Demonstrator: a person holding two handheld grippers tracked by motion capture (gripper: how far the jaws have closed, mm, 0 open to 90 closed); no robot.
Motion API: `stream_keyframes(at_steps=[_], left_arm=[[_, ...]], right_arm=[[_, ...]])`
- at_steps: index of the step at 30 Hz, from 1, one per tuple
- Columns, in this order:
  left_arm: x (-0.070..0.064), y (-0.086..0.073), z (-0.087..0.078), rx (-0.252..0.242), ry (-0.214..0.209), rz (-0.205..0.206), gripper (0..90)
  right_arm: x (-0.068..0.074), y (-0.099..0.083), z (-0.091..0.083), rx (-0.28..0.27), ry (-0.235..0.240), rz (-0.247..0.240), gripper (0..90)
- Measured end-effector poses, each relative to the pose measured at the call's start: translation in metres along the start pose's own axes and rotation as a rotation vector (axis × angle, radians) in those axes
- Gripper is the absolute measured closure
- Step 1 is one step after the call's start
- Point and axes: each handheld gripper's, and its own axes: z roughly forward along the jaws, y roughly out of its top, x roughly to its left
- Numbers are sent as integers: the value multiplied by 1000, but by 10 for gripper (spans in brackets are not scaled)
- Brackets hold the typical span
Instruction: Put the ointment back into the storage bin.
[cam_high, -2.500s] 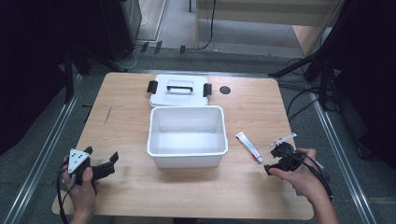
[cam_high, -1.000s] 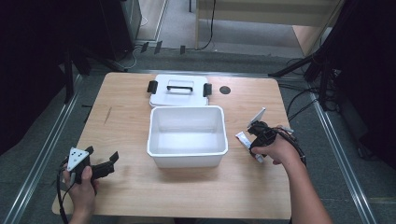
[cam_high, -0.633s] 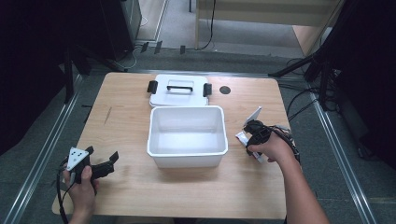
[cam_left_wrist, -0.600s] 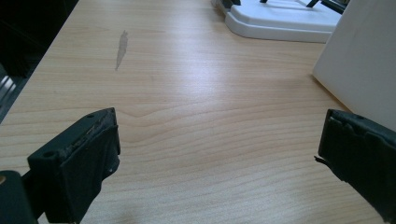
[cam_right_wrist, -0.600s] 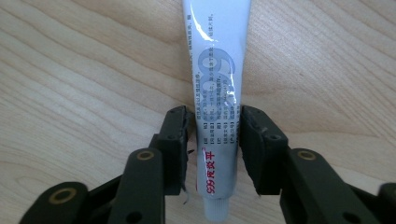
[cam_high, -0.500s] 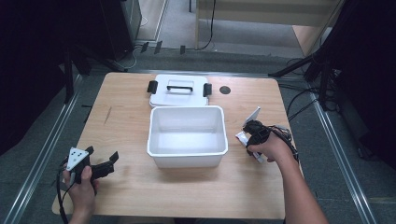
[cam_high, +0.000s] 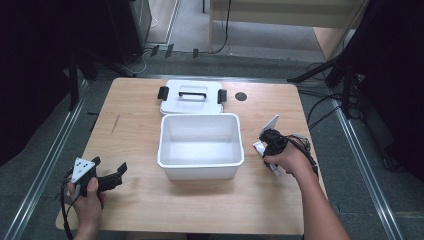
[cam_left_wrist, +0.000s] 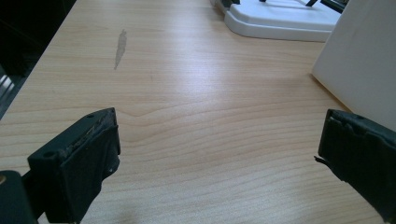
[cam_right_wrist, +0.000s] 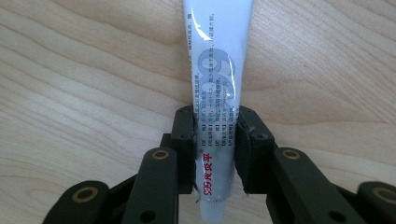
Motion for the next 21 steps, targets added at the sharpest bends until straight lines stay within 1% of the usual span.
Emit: stream_keyframes(at_steps=[5,8,12,16,18,19,21], left_arm=[[0,0,0,4,0,-3,0],[1,0,0,1,-1,-4,0],[1,0,0,-1,-3,-6,0],[1,0,0,2,-3,-7,0],[1,0,0,2,-2,-8,0],[1,0,0,4,-2,-12,0],[1,0,0,5,-2,-13,0]], right_arm=[[-2,-2,-8,-10,19,32,723],[-5,-4,-20,-22,33,61,723],[-6,-5,-32,-33,31,55,723],[-7,-5,-46,-60,62,64,723],[-7,-5,-49,-62,64,64,723],[-7,-4,-55,-70,59,63,723],[-7,-4,-59,-71,58,67,723]])
